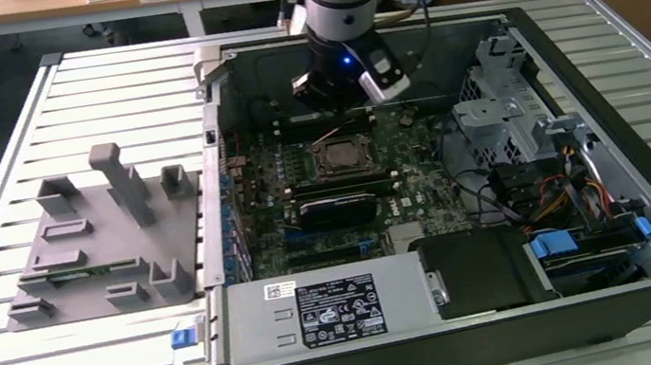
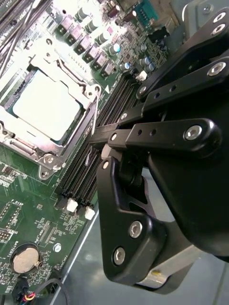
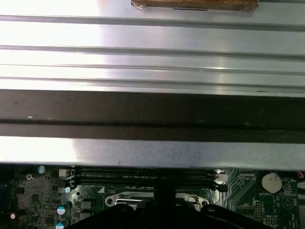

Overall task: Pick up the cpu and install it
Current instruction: 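Install the first cpu locking lever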

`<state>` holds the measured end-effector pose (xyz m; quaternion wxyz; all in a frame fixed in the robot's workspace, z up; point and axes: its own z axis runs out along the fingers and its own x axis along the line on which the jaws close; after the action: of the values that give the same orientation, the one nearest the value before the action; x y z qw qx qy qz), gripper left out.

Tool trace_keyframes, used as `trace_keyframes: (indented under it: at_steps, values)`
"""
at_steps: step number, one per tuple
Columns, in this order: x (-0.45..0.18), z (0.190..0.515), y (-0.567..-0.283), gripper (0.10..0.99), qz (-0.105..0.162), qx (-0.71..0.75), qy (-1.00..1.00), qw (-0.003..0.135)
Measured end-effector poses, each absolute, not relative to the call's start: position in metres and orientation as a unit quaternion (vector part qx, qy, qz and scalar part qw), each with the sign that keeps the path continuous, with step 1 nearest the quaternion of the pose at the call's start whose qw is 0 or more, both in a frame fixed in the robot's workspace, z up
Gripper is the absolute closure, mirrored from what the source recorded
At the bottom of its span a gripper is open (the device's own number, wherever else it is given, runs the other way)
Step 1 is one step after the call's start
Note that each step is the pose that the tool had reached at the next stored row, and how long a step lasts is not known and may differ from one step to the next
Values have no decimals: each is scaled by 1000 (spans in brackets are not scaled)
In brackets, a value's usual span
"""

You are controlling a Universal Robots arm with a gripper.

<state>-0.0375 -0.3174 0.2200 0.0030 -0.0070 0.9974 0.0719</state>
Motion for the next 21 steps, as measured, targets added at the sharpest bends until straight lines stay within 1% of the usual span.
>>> trace_keyframes:
  at_steps: [11, 21]
  values:
    - [-33, 210, -317, 980, 72, -7, 997, 2]
    - [-29, 200, -317, 980, 72, -7, 997, -3]
